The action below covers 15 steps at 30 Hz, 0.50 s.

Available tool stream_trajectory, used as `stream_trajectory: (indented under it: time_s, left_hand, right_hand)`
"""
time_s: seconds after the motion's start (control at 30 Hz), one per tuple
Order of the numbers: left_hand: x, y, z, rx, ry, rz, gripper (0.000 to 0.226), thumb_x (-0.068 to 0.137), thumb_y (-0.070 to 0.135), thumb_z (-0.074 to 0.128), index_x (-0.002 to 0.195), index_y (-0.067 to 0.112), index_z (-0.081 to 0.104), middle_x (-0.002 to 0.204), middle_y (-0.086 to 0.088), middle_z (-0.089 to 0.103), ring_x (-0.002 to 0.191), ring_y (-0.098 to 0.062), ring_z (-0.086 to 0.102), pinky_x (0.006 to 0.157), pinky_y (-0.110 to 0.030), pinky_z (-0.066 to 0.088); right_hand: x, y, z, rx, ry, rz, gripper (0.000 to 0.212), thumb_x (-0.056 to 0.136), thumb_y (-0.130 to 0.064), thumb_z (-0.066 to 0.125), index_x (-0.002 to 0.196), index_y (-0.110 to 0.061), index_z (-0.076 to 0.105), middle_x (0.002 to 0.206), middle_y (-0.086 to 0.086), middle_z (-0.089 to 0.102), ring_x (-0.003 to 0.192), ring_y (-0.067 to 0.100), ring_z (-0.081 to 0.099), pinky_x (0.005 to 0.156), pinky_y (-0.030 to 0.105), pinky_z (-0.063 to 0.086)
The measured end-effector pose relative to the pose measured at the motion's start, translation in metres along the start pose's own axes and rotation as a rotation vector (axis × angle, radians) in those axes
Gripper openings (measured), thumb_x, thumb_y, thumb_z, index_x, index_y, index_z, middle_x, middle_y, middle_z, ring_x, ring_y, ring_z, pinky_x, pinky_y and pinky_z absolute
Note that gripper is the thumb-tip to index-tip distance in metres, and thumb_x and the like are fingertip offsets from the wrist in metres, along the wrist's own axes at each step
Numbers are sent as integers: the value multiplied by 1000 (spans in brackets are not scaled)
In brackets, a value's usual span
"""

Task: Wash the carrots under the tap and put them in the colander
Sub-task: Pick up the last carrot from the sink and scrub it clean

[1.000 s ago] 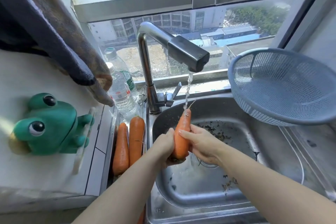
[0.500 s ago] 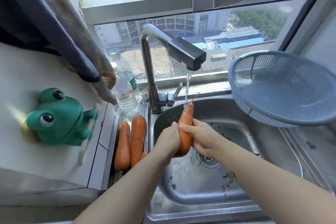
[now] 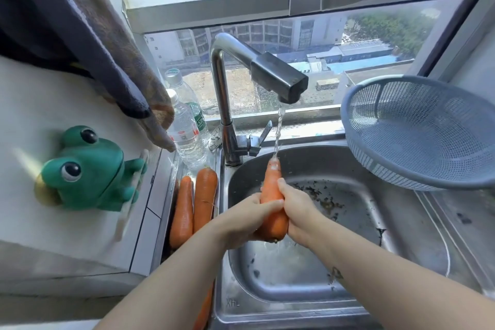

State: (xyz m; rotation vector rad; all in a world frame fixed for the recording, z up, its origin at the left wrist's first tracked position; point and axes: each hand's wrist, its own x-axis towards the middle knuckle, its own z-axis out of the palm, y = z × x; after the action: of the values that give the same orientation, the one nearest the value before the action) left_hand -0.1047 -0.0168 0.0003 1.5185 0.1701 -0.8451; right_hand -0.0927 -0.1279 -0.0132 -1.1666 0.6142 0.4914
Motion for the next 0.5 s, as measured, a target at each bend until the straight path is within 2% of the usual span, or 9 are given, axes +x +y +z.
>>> stream_trajectory:
  time_s: [0.07, 0.13, 0.2, 0.27, 0.37, 0.43, 0.5]
  left_hand:
    - [5, -1, 8, 106, 146, 46, 27, 98, 39, 46, 101, 16, 60, 80, -5, 62, 62, -14, 59, 53, -25, 46]
    - [9, -1, 12, 197, 333, 13, 46, 96, 56, 36, 102, 19, 63, 92, -3, 67, 77, -16, 65, 65, -29, 52]
    - [13, -3, 10, 110, 414, -89, 54, 97, 59, 29, 102, 18, 63, 99, -11, 70, 88, -25, 68, 76, -37, 56]
    - [12, -3, 7, -12, 398, -195, 48, 100, 49, 29, 104, 11, 59, 102, -22, 67, 89, -35, 67, 71, -38, 56]
    - [6, 0, 10, 53, 358, -205, 37, 101, 28, 34, 116, 3, 55, 115, -30, 61, 105, -43, 62, 81, -44, 50]
    - [2, 3, 19, 262, 339, -154, 36, 102, 16, 32, 126, -3, 51, 125, -27, 57, 116, -40, 56, 94, -41, 47]
    - [-1, 6, 27, 441, 408, -81, 35, 102, 10, 31, 131, -3, 45, 133, -21, 53, 122, -32, 52, 100, -32, 39]
  right_hand:
    - [0, 5, 3, 67, -11, -12, 33, 104, -27, 37, 113, -7, 61, 100, 15, 67, 96, 26, 64, 94, 42, 48]
    - [-3, 6, 3, 156, -71, -18, 30, 105, -21, 33, 120, -12, 57, 109, 13, 65, 102, 25, 62, 93, 40, 48]
    - [-5, 8, 1, 110, -113, -37, 25, 104, -17, 34, 119, -21, 54, 110, 8, 65, 97, 20, 62, 85, 36, 48]
    - [-4, 11, -6, -23, -150, -75, 29, 102, -12, 42, 125, -26, 50, 119, 5, 62, 102, 17, 61, 85, 31, 48]
    - [-2, 13, -14, -3, -250, -157, 54, 93, 6, 52, 132, -28, 37, 121, 8, 59, 110, 22, 60, 88, 31, 50]
    - [3, 12, -12, -19, -165, -213, 57, 91, 7, 54, 130, -28, 34, 111, 5, 59, 99, 18, 63, 80, 29, 53]
    - [12, 11, -6, -119, 46, -278, 45, 93, -7, 56, 130, -23, 39, 112, 6, 60, 100, 22, 64, 87, 37, 54]
